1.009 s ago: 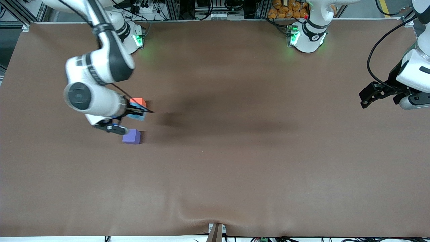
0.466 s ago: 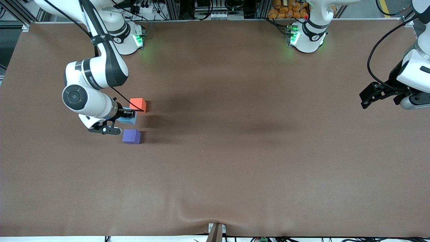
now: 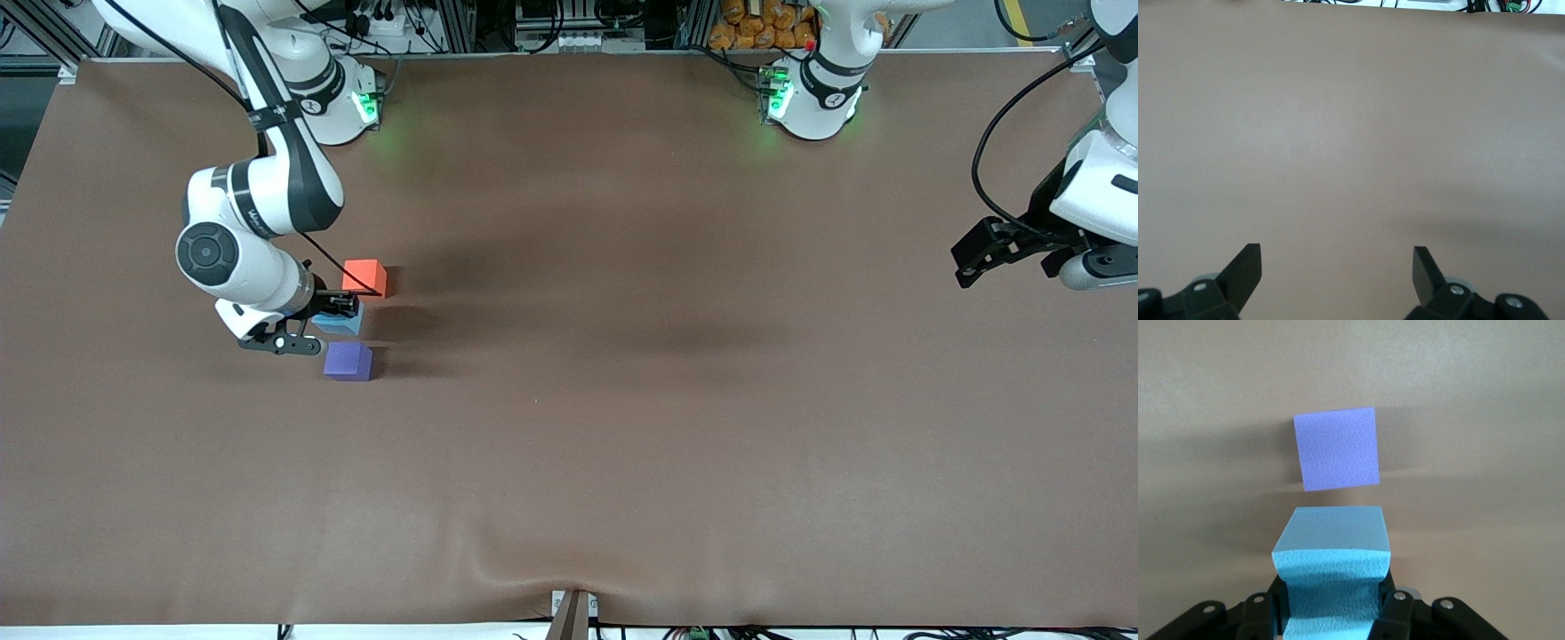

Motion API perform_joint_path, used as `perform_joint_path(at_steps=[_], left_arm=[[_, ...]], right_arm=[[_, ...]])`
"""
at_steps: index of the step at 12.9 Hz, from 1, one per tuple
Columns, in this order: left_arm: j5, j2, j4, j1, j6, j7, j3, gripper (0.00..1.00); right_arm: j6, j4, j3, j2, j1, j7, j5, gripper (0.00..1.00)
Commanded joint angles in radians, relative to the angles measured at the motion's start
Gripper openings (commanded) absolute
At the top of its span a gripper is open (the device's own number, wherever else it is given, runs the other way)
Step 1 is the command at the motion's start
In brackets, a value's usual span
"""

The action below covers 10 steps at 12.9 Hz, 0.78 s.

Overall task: Place blue block between orange and purple blocks
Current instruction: 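Carry the blue block with the right gripper between orange and purple blocks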

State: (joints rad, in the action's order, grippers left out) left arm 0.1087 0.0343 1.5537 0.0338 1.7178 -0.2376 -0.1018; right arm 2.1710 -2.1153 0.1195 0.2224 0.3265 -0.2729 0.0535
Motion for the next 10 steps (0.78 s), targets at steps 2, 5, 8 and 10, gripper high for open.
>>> perform_joint_path(at_steps=[2, 5, 8, 10], left_arm=[[-0.012, -0.005, 0.002, -0.008, 0.009, 0.018, -0.002, 1.00], [-0.012, -0.004, 0.002, -0.008, 0.009, 0.018, -0.002, 1.00], [-0.012, 0.001, 0.002, -0.006, 0.009, 0.018, -0.002, 1.00], [-0.012, 0.001, 0.002, -0.006, 0.011, 0.018, -0.002, 1.00]], right_arm=[[0.075, -0.069, -0.008, -0.020, -0.015, 0.015, -0.012, 0.00], [0.124, -0.100, -0.008, -0.009, -0.009, 0.015, -0.012, 0.00], [0.164, -0.104, -0.008, 0.017, -0.004, 0.014, -0.012, 0.00], [0.188, -0.106, -0.008, 0.035, 0.000, 0.003, -0.012, 0.00]])
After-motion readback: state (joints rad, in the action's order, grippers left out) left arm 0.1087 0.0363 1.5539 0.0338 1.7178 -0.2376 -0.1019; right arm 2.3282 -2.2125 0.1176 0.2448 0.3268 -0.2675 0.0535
